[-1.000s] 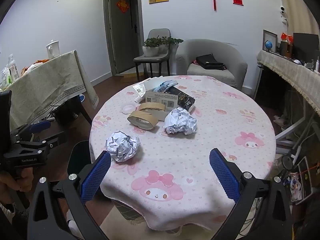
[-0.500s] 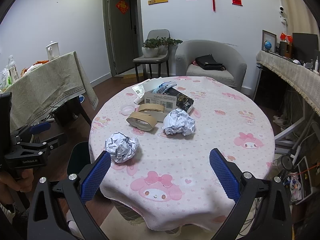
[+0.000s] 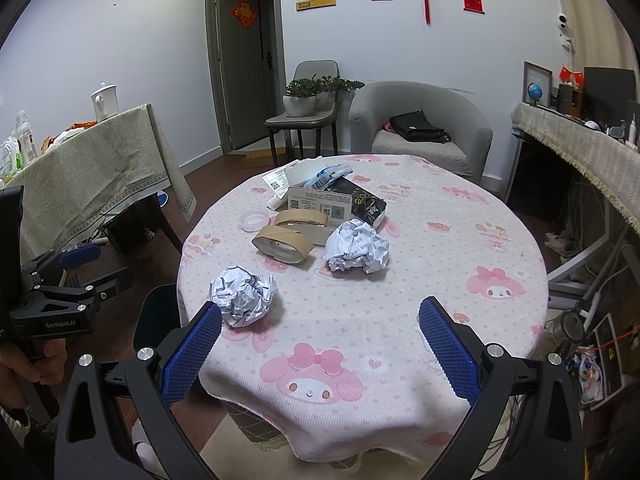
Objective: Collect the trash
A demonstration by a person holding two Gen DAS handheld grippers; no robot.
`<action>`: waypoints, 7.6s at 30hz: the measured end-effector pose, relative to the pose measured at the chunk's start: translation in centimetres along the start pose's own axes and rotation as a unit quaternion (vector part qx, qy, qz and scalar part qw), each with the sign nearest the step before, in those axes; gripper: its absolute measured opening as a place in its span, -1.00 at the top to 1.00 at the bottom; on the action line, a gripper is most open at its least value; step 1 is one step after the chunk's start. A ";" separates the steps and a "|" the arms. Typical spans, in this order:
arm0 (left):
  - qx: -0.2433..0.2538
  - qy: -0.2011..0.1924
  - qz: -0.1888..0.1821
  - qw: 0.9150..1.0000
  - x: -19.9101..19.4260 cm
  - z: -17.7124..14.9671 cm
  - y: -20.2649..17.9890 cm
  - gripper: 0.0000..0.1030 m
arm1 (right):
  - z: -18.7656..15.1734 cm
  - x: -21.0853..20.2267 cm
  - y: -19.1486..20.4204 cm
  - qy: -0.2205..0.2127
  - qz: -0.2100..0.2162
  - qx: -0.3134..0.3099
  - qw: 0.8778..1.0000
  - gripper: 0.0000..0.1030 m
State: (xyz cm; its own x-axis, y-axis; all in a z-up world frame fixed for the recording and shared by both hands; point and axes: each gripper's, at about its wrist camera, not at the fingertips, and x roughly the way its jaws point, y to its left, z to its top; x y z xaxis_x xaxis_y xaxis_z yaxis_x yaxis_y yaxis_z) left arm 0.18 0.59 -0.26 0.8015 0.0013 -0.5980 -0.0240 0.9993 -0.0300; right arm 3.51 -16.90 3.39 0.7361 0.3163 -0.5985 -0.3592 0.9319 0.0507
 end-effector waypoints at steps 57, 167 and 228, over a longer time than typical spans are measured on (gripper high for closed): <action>0.007 0.001 -0.002 1.000 -0.2 -0.1 -0.7 -0.93 | -0.2 0.1 -0.6 0.003 -0.005 0.001 1.000 -0.94; -0.079 0.159 -0.032 0.984 12.6 -3.1 19.7 -0.19 | 10.4 17.4 19.8 0.078 0.152 -0.072 0.983 -0.08; -0.099 -0.035 -0.058 0.993 0.2 5.7 20.1 -0.29 | 8.7 18.2 22.0 0.113 0.157 -0.114 0.975 -0.33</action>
State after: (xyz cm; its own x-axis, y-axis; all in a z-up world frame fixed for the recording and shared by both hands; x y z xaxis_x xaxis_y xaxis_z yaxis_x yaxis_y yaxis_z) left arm 3.32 20.87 3.60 0.8452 -0.1029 -0.5245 -0.0409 0.9660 -0.2554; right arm 13.97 10.86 0.59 0.4339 0.5085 -0.7438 -0.6831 0.7240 0.0965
